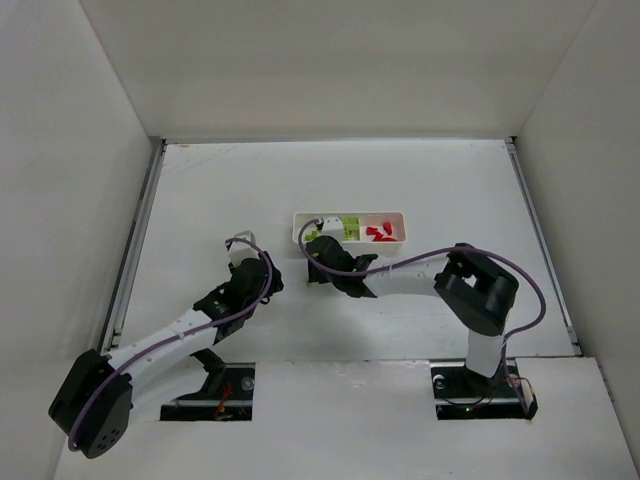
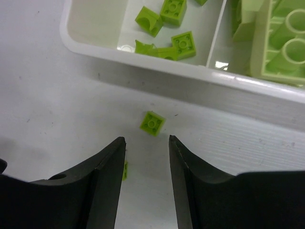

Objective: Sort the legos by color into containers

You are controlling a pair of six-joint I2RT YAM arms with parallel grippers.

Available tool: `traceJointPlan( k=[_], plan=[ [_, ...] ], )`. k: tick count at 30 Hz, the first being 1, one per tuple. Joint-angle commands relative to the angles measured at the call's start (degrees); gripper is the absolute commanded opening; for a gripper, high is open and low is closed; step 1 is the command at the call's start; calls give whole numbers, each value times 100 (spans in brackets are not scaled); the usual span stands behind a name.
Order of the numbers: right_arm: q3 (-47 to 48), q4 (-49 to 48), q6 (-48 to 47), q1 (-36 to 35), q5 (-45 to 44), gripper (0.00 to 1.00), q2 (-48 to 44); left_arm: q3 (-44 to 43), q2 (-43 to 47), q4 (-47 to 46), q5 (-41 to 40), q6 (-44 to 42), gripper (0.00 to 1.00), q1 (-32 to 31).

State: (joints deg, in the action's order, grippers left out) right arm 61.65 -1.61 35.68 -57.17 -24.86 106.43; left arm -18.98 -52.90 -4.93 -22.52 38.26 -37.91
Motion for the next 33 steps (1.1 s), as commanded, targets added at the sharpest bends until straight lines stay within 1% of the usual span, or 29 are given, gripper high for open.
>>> traceJointPlan(
  k=[1, 6, 13, 17, 21, 24, 29, 33],
  plan=[
    [304, 20, 229, -132, -115, 47, 158, 114, 35, -201, -24, 155, 43, -159],
    [497, 116, 325, -132, -352, 44, 351, 281, -27, -368, 2, 243, 42, -361],
    [822, 424, 387, -132, -668, 44, 677, 404, 157, -272, -24, 270, 41, -651],
    [823, 468, 457, -132, -827, 34, 686, 509, 272, -245, -59, 322, 41, -766],
    [840, 495, 449, -132, -923, 19, 703, 527, 263, -210, -24, 358, 41, -827],
    [700, 442, 413, -255, -819, 16, 415, 527, 254, -210, -59, 410, 41, -898],
    [419, 249, 124, -343, -792, 16, -508, 317, 9, -280, -24, 437, 41, -994],
    [593, 126, -201, -28, -582, 17, -589, 62, -395, -456, -51, 446, 41, -1144]
  ],
)
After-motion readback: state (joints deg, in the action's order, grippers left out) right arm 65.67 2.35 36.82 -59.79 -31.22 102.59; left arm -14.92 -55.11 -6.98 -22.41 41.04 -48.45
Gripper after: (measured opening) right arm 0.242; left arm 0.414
